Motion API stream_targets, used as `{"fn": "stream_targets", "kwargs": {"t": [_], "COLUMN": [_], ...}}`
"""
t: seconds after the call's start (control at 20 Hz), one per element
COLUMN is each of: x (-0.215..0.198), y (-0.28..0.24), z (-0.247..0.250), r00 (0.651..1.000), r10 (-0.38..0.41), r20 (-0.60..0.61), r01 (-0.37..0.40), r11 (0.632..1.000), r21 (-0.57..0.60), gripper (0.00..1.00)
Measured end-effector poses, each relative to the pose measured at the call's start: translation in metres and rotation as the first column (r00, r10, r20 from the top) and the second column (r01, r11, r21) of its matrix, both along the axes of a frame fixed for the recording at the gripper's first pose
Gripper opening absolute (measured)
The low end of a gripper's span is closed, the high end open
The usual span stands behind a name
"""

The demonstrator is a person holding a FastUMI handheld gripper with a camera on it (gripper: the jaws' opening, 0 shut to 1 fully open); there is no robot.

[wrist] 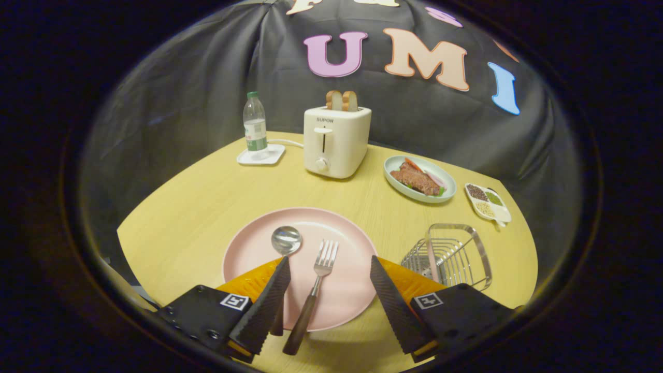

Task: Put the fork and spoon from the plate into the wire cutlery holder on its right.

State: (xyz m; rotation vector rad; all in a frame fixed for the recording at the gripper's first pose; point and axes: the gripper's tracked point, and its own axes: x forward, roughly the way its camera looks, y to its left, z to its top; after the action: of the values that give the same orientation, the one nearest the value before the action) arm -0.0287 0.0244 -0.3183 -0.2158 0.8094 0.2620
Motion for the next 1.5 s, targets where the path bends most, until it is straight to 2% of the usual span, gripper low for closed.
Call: {"fn": "stream_targets", "kwargs": {"t": [0.05, 0.35, 0.55, 0.7, 0.8, 0.95, 1.25, 1.5], "x": [-0.005, -0.023, -0.027, -0.033, -0.035, -0.031, -0.034, -0.029], "y": [-0.001, -0.004, -0.008, -0.007, -0.007, -0.006, -0.018, -0.028], "z": [-0.009, -0.035, -0.048, -0.047, -0.041, -0.018, -0.002, 0.041], "r00": [1.000, 0.993, 0.987, 0.973, 0.964, 0.967, 0.952, 0.948], "r10": [0.015, 0.060, 0.035, 0.022, 0.033, 0.069, 0.111, 0.178], "r20": [-0.021, -0.104, -0.158, -0.229, -0.262, -0.245, -0.284, -0.265], "r01": [-0.016, -0.071, -0.054, -0.048, -0.063, -0.095, -0.139, -0.194], "r11": [1.000, 0.992, 0.992, 0.993, 0.992, 0.991, 0.987, 0.980], "r21": [-0.017, -0.103, -0.117, -0.106, -0.107, -0.095, -0.082, -0.036], "gripper": [0.98, 0.54, 0.26, 0.12, 0.12, 0.12, 0.06, 0.06]}}
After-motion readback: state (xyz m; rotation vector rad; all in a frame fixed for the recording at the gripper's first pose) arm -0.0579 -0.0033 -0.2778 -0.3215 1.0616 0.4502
